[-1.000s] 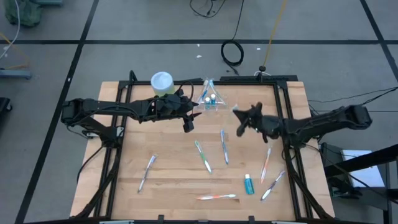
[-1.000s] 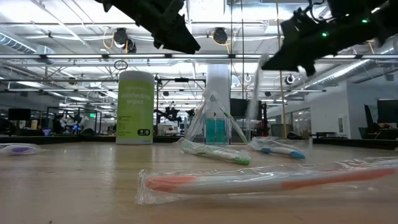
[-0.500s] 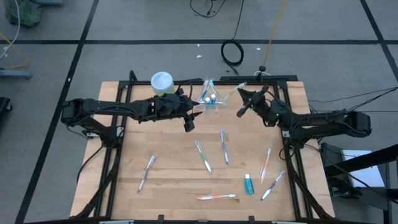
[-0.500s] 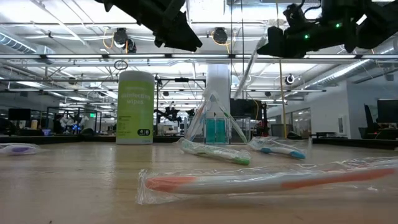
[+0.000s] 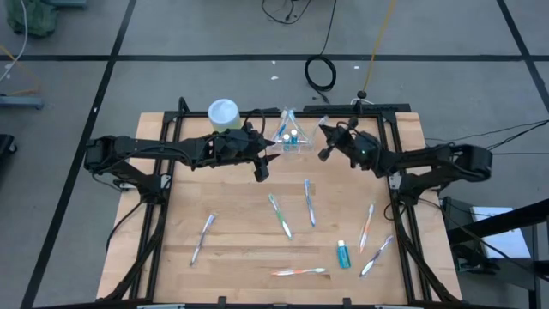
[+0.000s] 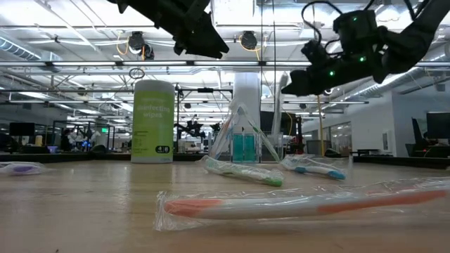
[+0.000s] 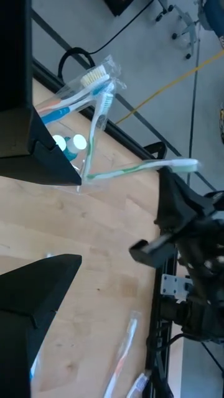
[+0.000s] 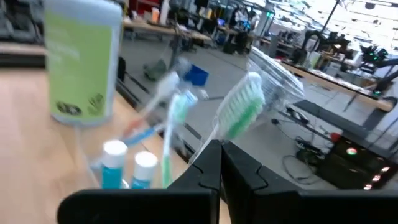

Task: Pick & Place toothbrushing station
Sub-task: Put the right green toothbrush into the transparent organizer

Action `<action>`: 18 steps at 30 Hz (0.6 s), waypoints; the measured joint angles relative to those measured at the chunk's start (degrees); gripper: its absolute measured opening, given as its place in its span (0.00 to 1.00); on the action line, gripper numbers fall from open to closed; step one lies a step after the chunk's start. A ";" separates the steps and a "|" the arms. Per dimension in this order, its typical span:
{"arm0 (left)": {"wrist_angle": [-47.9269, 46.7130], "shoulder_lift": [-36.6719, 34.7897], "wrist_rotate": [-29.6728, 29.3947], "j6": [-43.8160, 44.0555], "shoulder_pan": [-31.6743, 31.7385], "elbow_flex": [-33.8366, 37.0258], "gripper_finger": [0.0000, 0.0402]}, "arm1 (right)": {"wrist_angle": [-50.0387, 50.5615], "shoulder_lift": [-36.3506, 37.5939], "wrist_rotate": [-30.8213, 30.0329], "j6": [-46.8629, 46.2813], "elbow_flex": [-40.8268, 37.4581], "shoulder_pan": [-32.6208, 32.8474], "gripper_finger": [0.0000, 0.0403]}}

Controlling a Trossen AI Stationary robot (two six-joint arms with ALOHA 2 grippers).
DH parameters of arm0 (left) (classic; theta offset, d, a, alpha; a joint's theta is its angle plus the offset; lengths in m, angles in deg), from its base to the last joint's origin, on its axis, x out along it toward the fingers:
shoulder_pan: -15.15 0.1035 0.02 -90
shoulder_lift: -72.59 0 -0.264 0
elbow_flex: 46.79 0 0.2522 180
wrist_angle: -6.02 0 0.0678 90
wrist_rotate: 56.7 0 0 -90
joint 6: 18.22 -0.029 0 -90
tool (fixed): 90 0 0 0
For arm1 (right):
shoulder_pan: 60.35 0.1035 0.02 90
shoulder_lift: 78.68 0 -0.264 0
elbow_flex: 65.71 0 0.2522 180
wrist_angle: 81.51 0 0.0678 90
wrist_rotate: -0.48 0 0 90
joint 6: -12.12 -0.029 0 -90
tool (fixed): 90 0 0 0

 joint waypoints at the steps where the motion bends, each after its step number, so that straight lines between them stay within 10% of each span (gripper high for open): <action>1: -0.01 0.00 0.00 0.41 0.00 0.00 0.49 | -0.06 -0.70 -0.06 1.54 0.00 -0.20 0.00; 18: -24.01 0.00 0.23 9.96 0.00 0.00 0.49 | 1.08 -5.08 6.04 11.71 0.00 -0.18 0.11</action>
